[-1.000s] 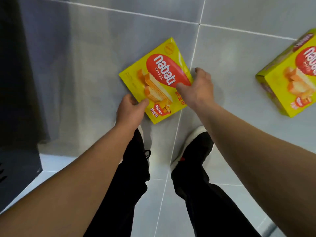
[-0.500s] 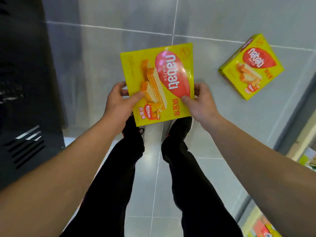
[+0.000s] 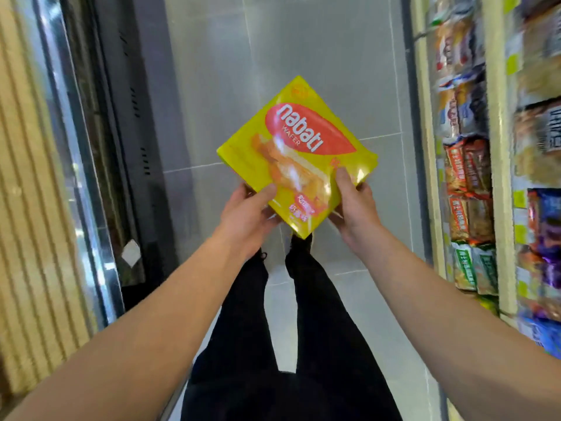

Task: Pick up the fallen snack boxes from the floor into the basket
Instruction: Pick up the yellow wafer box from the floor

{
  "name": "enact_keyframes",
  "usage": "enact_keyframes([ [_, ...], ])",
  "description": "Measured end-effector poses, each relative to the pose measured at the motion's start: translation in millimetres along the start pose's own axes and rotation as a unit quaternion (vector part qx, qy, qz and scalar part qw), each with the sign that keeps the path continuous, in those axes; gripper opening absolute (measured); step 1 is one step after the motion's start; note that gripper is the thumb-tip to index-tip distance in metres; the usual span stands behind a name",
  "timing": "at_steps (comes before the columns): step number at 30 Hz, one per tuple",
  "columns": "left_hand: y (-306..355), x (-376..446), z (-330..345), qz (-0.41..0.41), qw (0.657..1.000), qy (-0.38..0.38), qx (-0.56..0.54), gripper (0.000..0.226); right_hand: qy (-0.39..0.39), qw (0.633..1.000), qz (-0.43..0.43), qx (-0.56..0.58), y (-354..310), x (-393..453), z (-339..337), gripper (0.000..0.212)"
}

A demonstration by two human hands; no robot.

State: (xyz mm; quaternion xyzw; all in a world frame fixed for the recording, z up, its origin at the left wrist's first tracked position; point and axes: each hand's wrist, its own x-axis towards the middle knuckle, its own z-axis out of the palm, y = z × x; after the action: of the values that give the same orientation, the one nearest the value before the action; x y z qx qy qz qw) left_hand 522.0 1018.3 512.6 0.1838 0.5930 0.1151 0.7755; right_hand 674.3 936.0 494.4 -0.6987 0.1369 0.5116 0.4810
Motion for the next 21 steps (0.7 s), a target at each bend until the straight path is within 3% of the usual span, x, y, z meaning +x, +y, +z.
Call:
enact_keyframes([
  [2, 6, -28, 18, 0.004, 1.000, -0.030, -0.004, 0.033, -0.043, 0.995, 0.017, 0.091, -9, -37, -3, 0.035],
  [5, 14, -69, 41, -0.009, 0.995, -0.084, 0.056, 0.028, -0.022, 0.984, -0.041, 0.171, -23, -86, -25, 0.038],
  [8, 22, -104, 47, -0.016, 0.970, -0.143, 0.196, 0.025, 0.006, 0.979, -0.103, 0.175, -31, -131, -55, 0.039],
  [11, 33, -120, 37, -0.004, 0.963, -0.147, 0.228, 0.018, 0.045, 0.974, -0.148, 0.167, -27, -172, -79, 0.029],
  [14, 46, -128, 36, 0.052, 0.956, -0.146, 0.248, 0.023, 0.049, 0.969, -0.176, 0.164, -12, -210, -100, 0.034],
  [17, 48, -148, 55, 0.107, 0.916, -0.231, 0.310, 0.041, 0.062, 0.964, -0.190, 0.177, 9, -249, -118, 0.034],
  [21, 26, -180, 87, 0.144, 0.827, -0.348, 0.417, 0.077, 0.096, 0.955, -0.190, 0.208, 43, -295, -138, 0.041],
])
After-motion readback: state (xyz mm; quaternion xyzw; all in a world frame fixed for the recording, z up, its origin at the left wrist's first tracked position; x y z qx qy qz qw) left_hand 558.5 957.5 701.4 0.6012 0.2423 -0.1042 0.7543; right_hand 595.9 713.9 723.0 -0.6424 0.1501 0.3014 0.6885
